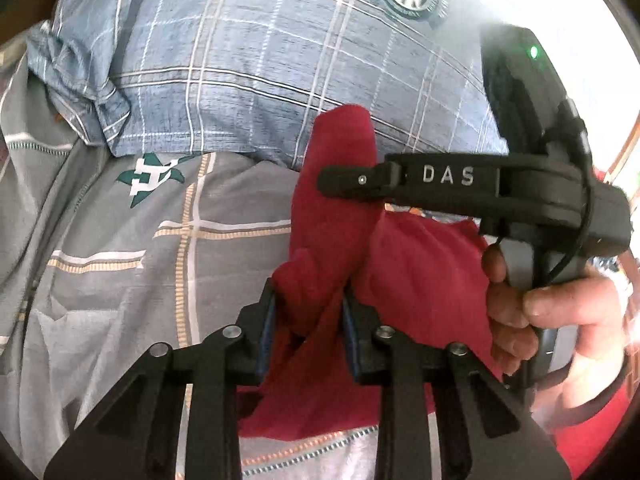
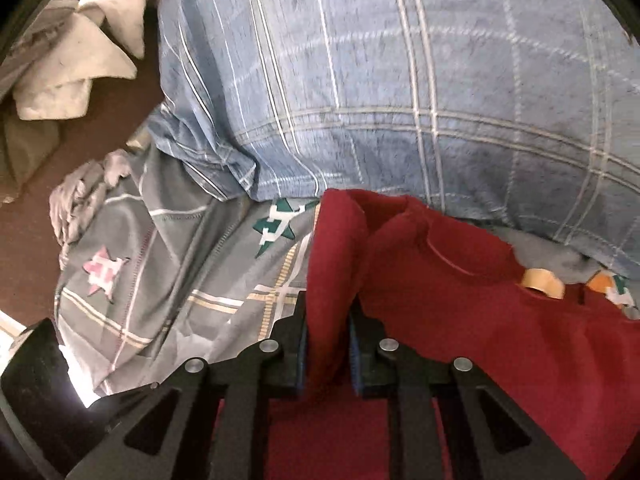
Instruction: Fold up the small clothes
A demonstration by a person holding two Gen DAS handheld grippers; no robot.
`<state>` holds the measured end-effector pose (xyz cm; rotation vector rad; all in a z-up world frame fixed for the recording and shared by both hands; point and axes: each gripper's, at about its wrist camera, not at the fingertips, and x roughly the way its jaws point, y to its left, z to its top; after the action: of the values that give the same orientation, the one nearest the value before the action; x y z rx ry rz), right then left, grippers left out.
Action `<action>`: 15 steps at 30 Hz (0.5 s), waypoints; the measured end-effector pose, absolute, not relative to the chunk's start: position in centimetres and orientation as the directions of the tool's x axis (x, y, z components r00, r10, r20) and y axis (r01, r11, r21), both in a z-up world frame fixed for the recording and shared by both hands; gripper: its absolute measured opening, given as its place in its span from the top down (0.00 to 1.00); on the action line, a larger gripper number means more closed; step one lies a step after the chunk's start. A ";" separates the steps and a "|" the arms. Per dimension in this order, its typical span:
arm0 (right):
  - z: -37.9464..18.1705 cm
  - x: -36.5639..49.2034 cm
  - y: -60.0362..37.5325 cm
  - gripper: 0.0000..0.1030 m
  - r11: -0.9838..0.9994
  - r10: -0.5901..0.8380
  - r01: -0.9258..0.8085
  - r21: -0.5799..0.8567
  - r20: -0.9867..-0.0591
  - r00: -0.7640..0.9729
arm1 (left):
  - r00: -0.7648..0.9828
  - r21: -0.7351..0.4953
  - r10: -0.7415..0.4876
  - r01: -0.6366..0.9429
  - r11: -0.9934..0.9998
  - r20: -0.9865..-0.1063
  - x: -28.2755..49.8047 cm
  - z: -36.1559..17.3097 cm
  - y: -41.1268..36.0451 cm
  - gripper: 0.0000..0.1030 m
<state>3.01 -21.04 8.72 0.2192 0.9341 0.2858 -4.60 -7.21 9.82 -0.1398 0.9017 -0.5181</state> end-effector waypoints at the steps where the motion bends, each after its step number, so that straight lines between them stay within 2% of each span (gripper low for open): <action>1: 8.9 2.8 -21.3 0.85 0.940 0.334 -0.145 0.308 -0.756 0.563 | 0.517 -0.305 -0.468 0.371 0.877 -0.717 -4.9 10.0 -7.6 0.76; 7: 9.3 1.4 -22.3 0.85 0.936 0.341 -0.135 0.325 -0.745 0.574 | 0.555 -0.217 -0.412 0.384 0.897 -0.723 -6.1 10.4 -8.9 0.76; 15: 10.3 -0.3 -23.8 0.85 0.937 0.334 -0.125 0.325 -0.736 0.589 | 0.563 -0.169 -0.403 0.422 0.891 -0.721 -7.3 11.4 -10.4 0.76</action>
<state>-0.33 -23.84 10.26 0.2505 0.9047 0.2704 -7.33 -10.39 11.36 0.0234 0.8429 -0.4855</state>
